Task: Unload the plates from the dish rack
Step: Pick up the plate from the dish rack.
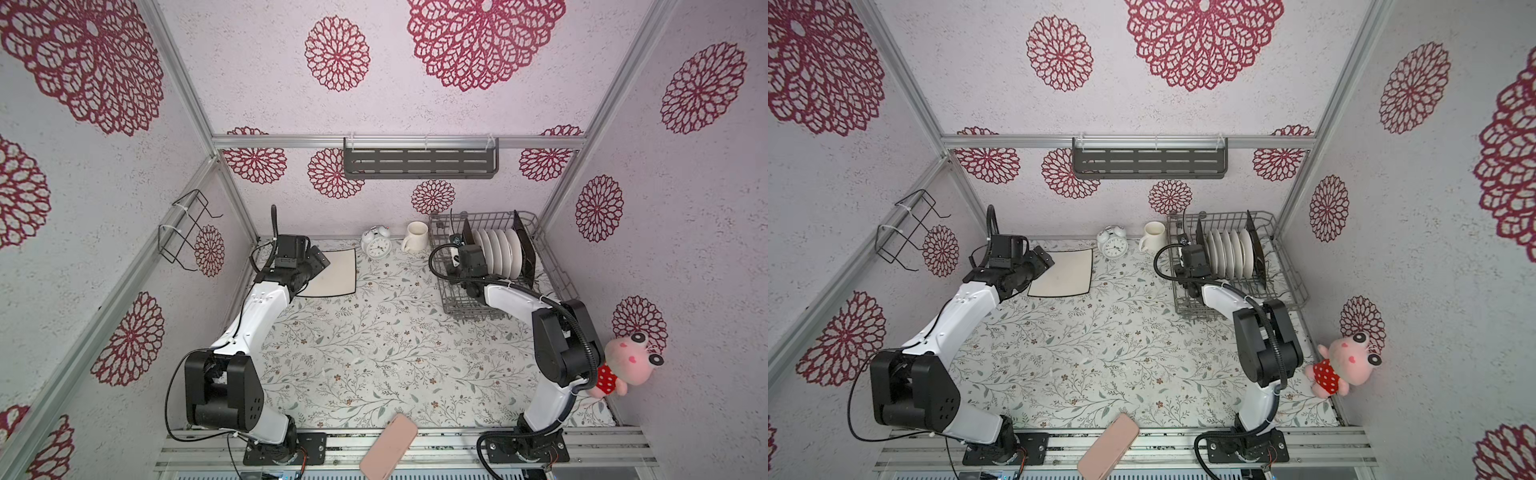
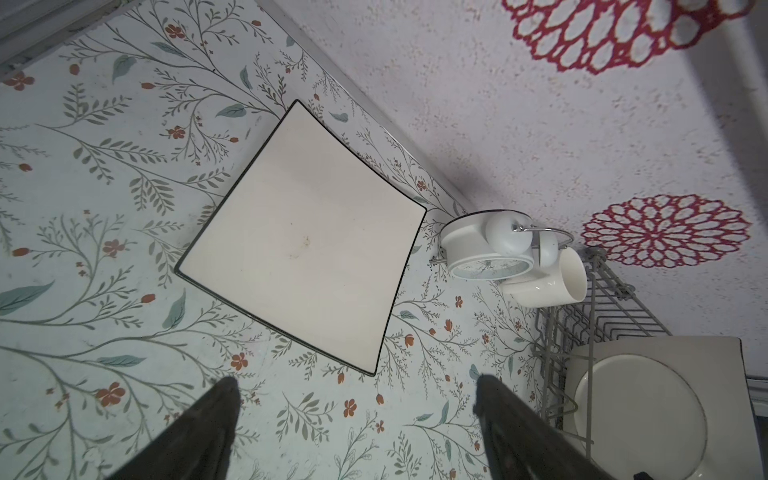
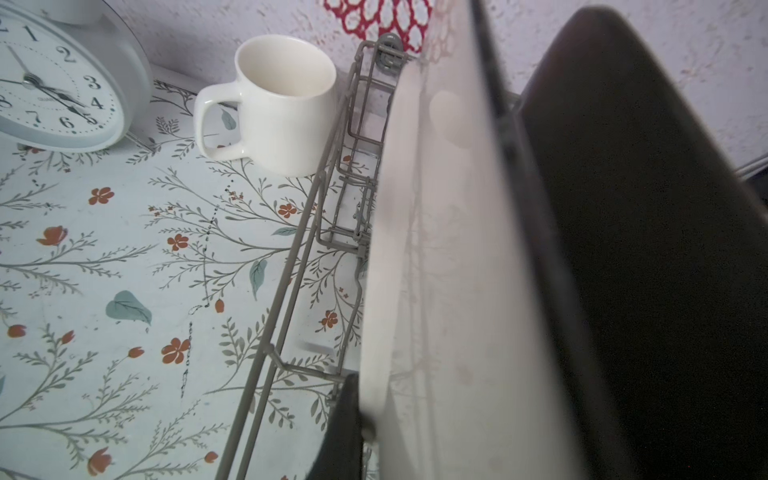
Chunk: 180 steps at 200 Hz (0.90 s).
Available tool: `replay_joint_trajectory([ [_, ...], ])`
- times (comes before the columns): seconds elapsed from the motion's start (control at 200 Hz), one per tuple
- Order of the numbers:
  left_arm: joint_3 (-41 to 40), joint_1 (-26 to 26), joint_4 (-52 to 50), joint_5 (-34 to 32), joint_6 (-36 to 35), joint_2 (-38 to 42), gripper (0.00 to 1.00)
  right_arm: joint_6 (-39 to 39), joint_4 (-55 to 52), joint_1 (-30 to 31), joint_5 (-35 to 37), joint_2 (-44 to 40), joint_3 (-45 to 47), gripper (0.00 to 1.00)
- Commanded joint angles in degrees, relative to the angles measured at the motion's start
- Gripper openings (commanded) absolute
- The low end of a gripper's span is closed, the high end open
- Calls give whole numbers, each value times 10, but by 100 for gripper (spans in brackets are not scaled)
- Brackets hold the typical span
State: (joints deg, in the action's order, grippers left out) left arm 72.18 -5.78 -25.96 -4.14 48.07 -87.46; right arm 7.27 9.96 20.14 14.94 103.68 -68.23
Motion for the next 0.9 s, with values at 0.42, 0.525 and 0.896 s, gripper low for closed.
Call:
replay_joint_trajectory([
  [0.42,11,6,23,103,-48,21,93,138,251,16,-143,-192,134,0],
  [0.525,13,8,24,121,-48,26,93,158,248,32,-143,-221,132,0],
  [0.896,-24,22,157,268,13,86,94,367,267,134,-195,-262,140,0],
])
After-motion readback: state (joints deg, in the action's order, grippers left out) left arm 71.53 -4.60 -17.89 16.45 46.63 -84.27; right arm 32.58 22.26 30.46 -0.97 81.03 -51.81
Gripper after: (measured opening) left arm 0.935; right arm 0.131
